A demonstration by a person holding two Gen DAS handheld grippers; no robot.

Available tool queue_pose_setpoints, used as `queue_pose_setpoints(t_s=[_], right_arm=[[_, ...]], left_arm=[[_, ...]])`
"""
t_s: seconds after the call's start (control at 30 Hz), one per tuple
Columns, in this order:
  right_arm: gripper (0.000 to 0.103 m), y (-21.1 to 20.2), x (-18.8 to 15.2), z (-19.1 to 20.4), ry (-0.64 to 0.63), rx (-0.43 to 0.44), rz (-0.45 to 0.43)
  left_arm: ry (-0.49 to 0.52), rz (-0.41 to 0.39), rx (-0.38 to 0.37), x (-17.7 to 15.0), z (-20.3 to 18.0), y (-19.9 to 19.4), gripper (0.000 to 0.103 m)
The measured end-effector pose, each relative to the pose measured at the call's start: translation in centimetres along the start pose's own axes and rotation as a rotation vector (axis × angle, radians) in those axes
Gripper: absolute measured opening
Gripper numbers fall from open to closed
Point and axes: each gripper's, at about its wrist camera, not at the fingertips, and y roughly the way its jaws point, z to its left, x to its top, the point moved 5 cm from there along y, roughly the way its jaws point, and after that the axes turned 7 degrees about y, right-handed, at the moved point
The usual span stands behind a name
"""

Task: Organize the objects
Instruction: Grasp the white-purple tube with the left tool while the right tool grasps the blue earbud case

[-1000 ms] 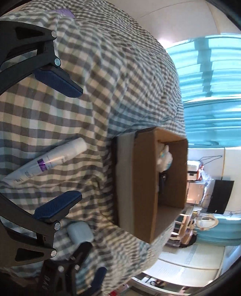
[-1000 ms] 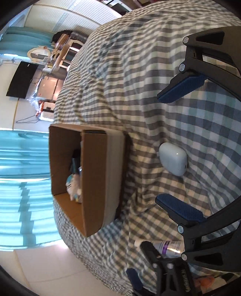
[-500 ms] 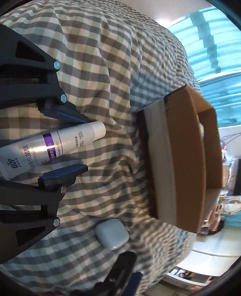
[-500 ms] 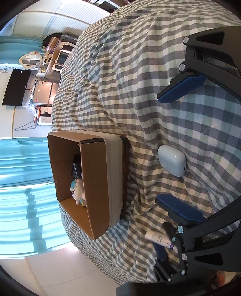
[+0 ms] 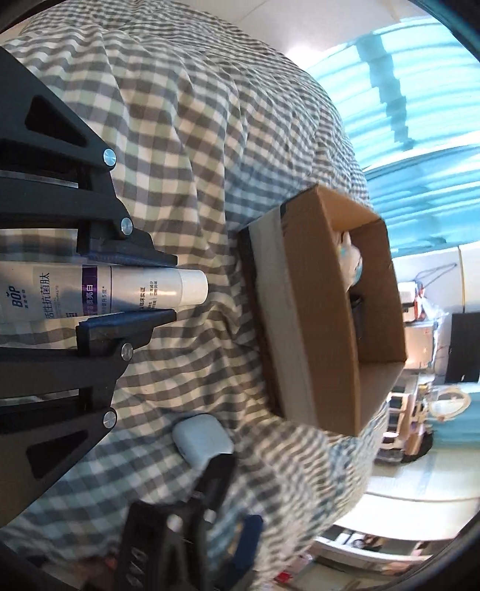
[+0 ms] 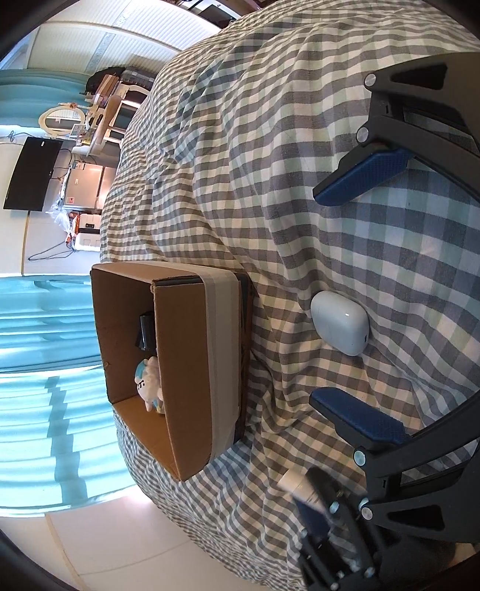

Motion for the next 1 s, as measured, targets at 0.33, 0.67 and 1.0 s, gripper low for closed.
queue_pose_setpoints(t_s=[0.33, 0.67, 1.0], right_arm=[[0.099, 1.9, -0.9, 2.2, -0.131, -0.079, 0.057], [0.054, 6.5, -2.7, 4.3, -0.298, -0.181, 0.219], [0.053, 4.2, -2.9, 4.2, -0.321, -0.232, 0.137]], left_arm=[[-0.088, -0.056, 0.038, 1.5, 3.7, -2.2, 0.022], [-0.107, -0.061, 0.049, 0.8, 5.2, -2.4, 0.022], [-0.12, -0.07, 0.022, 0.2, 5.4, -2.9, 0.022]])
